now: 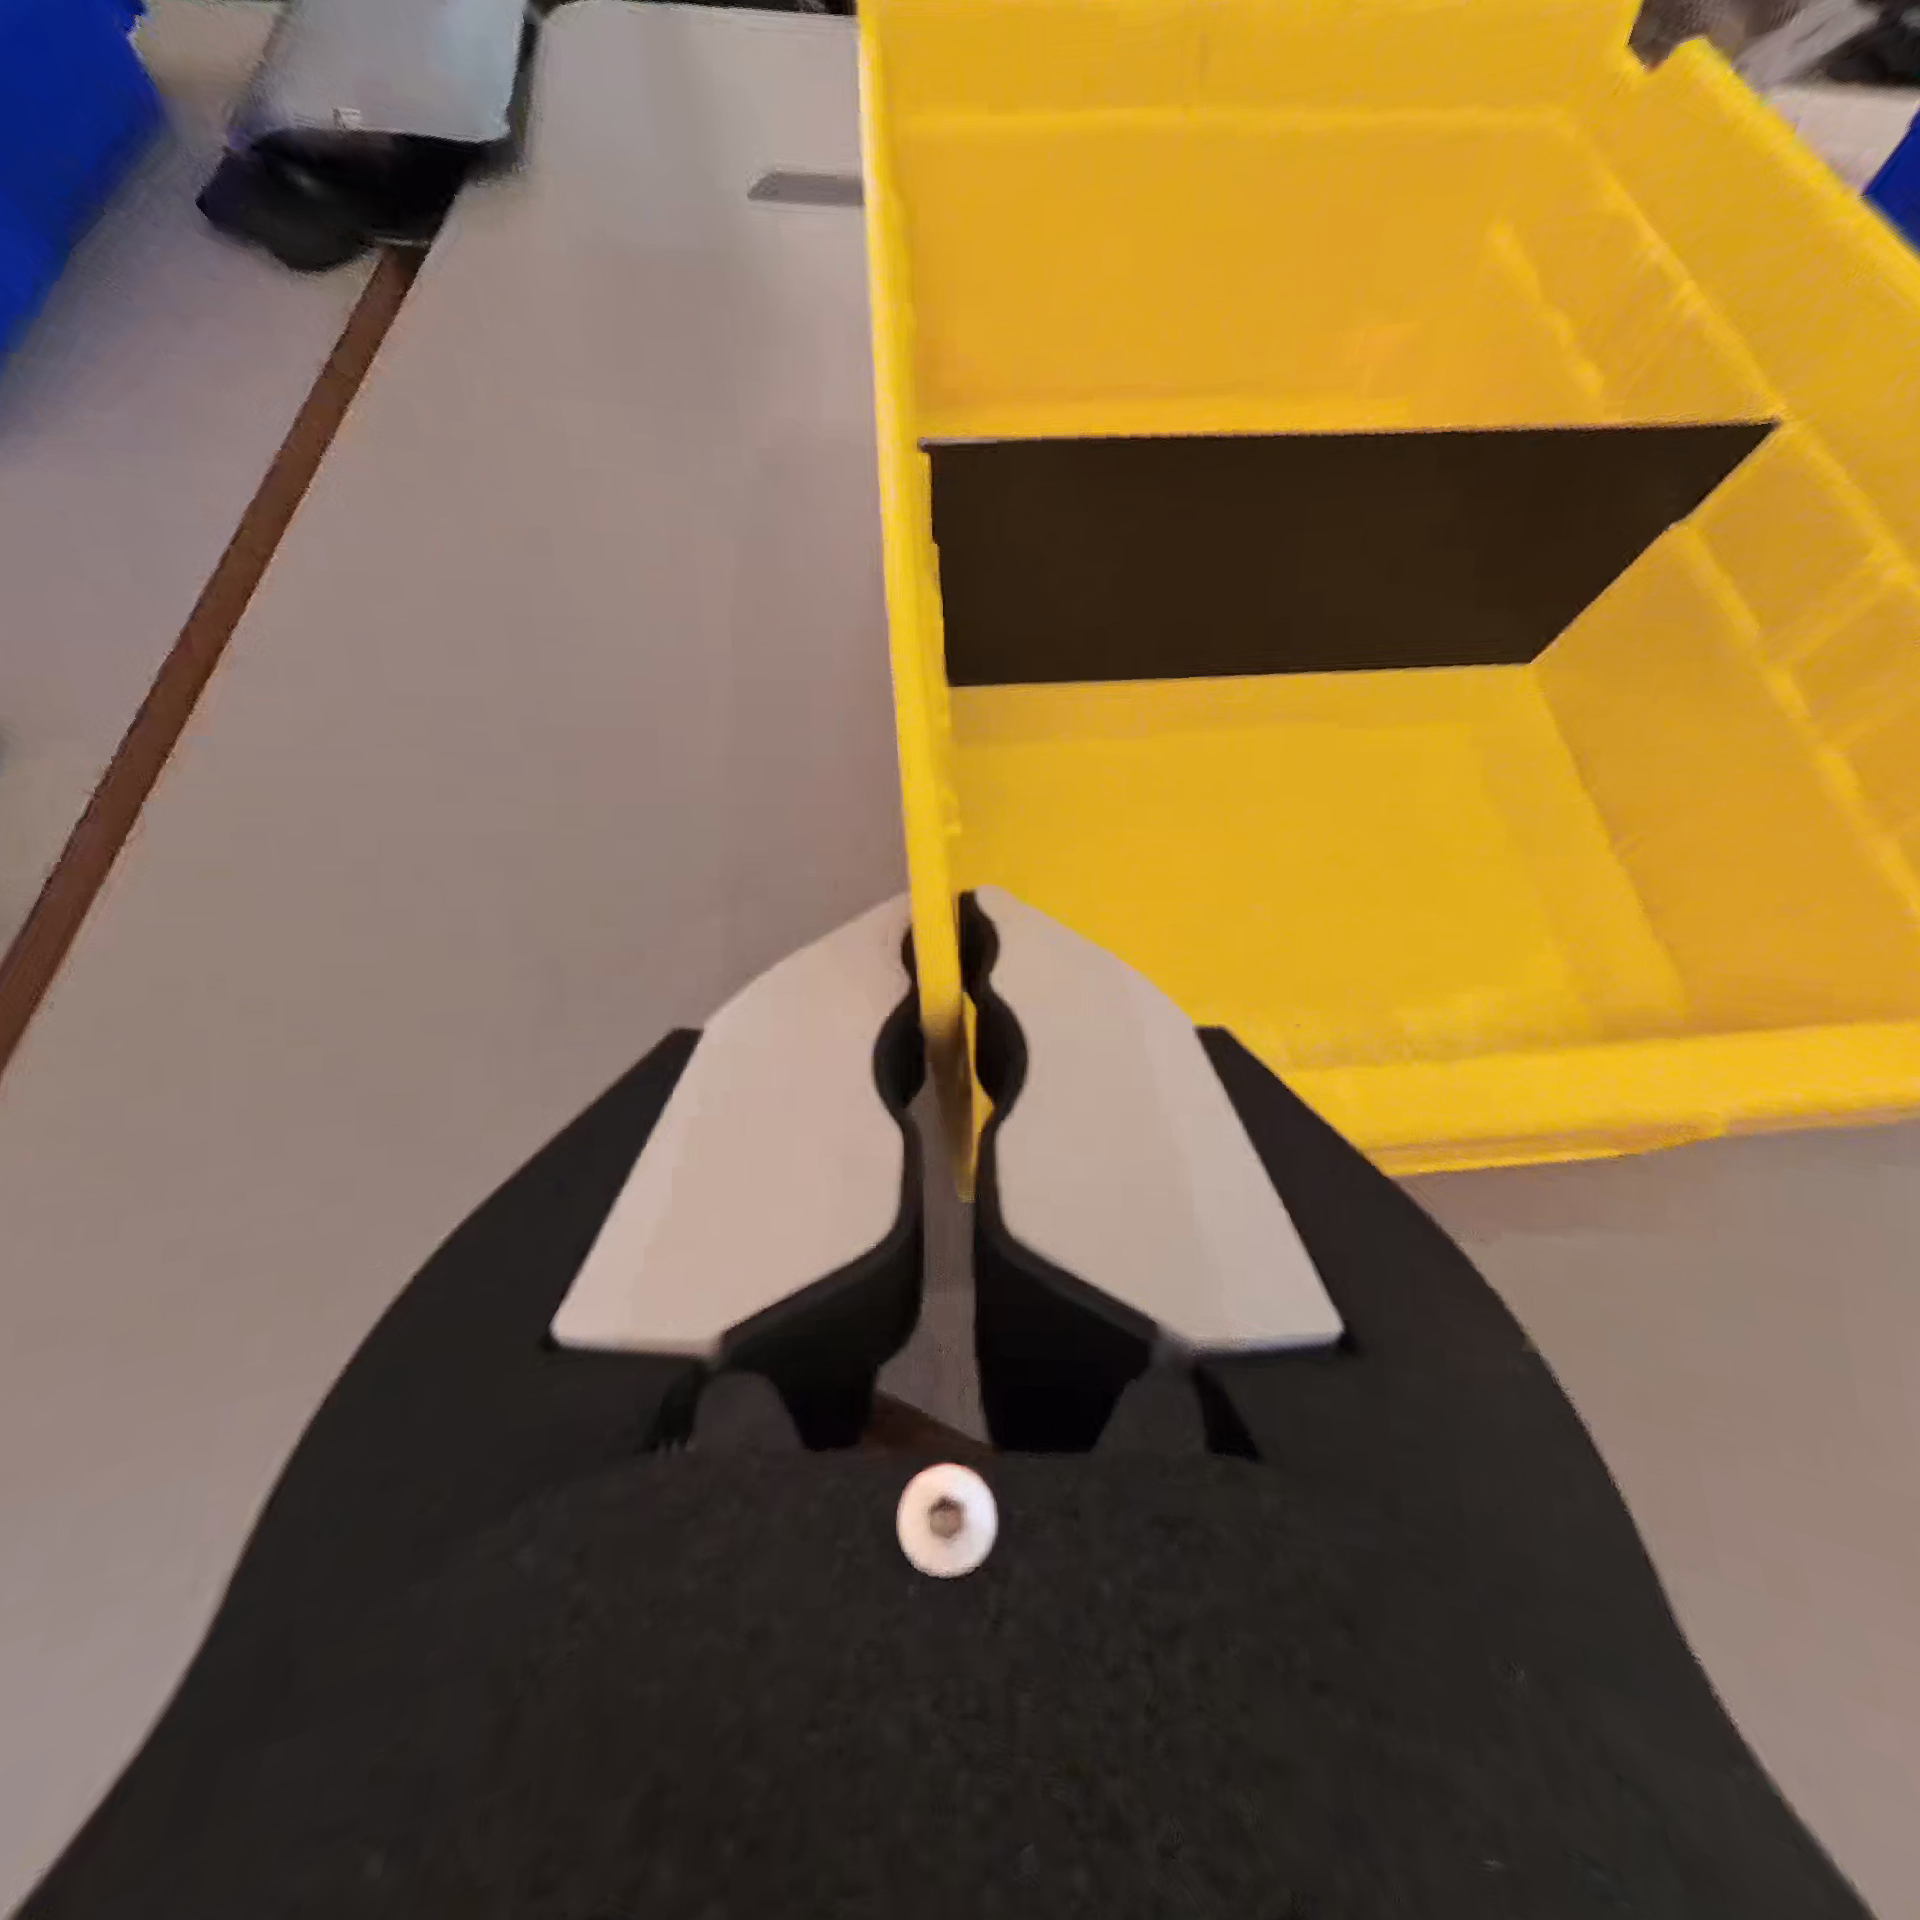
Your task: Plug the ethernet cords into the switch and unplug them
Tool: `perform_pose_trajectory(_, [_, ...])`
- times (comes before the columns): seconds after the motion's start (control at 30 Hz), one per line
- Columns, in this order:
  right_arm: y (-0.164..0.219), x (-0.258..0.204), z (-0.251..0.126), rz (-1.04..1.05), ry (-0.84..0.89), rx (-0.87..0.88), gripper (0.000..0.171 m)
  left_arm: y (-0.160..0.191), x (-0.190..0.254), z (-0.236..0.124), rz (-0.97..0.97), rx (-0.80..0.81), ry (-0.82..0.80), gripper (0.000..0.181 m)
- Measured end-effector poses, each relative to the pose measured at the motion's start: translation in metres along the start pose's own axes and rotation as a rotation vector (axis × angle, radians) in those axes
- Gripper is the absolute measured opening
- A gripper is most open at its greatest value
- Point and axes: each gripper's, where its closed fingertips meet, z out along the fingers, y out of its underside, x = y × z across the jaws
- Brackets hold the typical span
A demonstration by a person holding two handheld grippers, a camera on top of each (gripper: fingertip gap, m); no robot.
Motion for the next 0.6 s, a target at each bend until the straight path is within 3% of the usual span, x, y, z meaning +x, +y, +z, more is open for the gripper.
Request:
perform_pose_trajectory(0.27, [-0.097,-0.027,0.097,0.095,0.134,0.180,0.040,0.049,0.016,-0.076,-0.108,0.010,-0.164,0.003])
perform_pose_trajectory(0.47, [-0.127,-0.059,0.169,-0.032,0.250,0.184,0.038,0.080,0.035,-0.123,-0.112,0.007,-0.201,0.004])
perform_pose_trajectory(0.57, [-0.118,-0.040,0.187,-0.046,0.437,0.085,0.007,0.086,0.038,-0.132,-0.104,0.018,-0.191,0.005])
perform_pose_trajectory(0.6, [-0.116,-0.039,0.190,-0.025,0.435,0.062,0.006,0.085,0.039,-0.135,-0.103,0.028,-0.192,0.005])
